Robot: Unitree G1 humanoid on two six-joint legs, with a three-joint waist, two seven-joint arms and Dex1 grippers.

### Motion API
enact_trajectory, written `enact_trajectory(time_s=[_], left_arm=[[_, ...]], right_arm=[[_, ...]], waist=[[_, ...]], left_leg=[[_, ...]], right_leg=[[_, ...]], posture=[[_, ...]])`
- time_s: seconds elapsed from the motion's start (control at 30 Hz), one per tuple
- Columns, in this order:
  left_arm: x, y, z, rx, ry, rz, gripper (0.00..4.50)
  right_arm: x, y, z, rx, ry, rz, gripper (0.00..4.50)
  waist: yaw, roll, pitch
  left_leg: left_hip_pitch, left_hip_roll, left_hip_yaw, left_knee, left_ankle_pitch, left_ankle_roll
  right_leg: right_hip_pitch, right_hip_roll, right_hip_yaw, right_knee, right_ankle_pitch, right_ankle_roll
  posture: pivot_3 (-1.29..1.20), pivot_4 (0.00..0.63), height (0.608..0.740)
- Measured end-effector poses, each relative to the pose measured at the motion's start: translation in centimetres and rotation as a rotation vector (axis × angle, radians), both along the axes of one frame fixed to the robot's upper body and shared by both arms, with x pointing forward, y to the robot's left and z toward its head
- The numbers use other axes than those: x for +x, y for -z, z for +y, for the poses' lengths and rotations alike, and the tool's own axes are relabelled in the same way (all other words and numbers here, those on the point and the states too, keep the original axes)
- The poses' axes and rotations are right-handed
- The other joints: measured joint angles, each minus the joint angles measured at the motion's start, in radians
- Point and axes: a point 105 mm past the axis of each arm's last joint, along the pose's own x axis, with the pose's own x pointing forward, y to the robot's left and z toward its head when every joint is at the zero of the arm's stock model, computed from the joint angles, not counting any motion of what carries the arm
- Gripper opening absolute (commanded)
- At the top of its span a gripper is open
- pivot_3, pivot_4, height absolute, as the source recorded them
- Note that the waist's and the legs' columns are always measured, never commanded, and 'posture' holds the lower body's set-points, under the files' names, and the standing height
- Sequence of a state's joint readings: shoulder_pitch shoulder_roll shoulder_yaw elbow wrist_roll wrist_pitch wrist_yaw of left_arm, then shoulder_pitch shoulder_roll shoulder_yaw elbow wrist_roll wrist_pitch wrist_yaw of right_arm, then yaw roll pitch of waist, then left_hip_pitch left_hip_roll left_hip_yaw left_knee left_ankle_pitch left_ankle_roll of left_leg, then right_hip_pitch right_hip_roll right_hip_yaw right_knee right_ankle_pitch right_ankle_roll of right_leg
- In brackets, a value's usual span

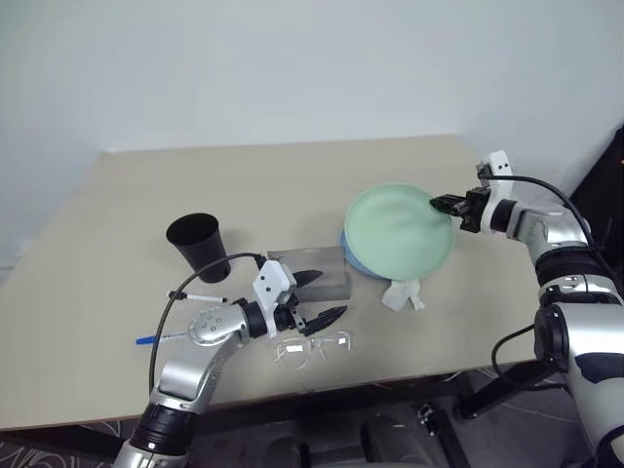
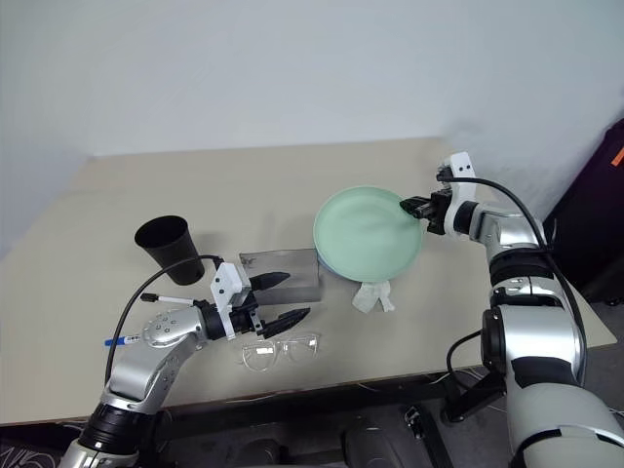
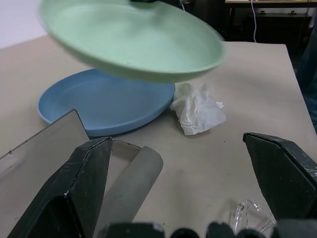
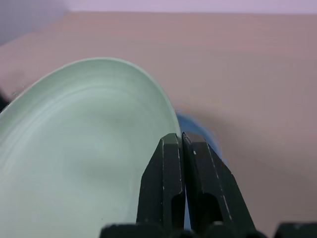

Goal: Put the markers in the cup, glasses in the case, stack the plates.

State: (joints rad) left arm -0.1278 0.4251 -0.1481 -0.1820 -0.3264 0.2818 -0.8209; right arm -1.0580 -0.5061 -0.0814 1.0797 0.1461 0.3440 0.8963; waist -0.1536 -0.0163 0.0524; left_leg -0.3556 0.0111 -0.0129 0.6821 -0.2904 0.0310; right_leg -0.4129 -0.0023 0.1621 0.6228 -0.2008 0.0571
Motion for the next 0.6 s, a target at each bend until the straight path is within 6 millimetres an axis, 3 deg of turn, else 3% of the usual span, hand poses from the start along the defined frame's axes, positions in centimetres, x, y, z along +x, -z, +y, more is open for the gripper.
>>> enact_trajectory(time_s=[0.1, 0.13, 0.27, 0.4, 0.6], left_arm=[[0.0, 0.0, 0.0, 0.0, -0.002, -0.001, 4.5], [0.0, 0.0, 0.0, 0.0, -0.003, -0.001, 4.5], [0.0, 0.0, 0.1, 0.002, -0.009, -0.001, 4.5], [-0.1, 0.1, 0.2, 0.004, -0.017, 0.001, 4.5], [-0.1, 0.2, 0.3, 0.007, -0.023, 0.002, 4.5]], right_arm=[[0.8, 1.4, 0.1, -0.054, 0.086, 0.023, 0.01], [0.8, 2.0, 0.1, -0.067, 0.104, 0.029, 0.23], [0.9, 3.4, -0.3, -0.097, 0.164, 0.051, 1.34], [0.9, 3.3, -0.4, -0.088, 0.162, 0.034, 2.8], [0.5, 1.9, 0.5, -0.061, 0.023, -0.036, 2.8]], waist=[[0.001, 0.0, 0.0], [0.001, 0.0, 0.0], [0.0, 0.0, 0.0], [-0.002, 0.001, 0.0], [-0.006, 0.001, 0.0]], left_leg=[[-0.002, 0.0, 0.0, 0.0, 0.0, 0.0], [-0.003, 0.0, 0.0, 0.0, 0.0, 0.0], [-0.003, 0.0, 0.0, 0.0, 0.0, 0.0], [-0.002, 0.0, 0.0, 0.001, 0.0, 0.0], [-0.002, 0.0, 0.0, 0.001, 0.0, 0.0]], right_leg=[[-0.002, 0.0, 0.0, 0.0, 0.0, 0.0], [-0.002, 0.0, 0.0, 0.0, 0.0, 0.0], [-0.002, 0.0, 0.0, 0.0, 0.0, 0.0], [-0.002, 0.0, 0.0, 0.0, 0.0, 0.0], [-0.001, 0.0, 0.0, 0.001, 0.0, 0.0]], posture=[[0.0, 0.0, 0.74], [0.0, 0.0, 0.74], [0.0, 0.0, 0.74], [0.0, 0.0, 0.74], [0.0, 0.0, 0.74]])
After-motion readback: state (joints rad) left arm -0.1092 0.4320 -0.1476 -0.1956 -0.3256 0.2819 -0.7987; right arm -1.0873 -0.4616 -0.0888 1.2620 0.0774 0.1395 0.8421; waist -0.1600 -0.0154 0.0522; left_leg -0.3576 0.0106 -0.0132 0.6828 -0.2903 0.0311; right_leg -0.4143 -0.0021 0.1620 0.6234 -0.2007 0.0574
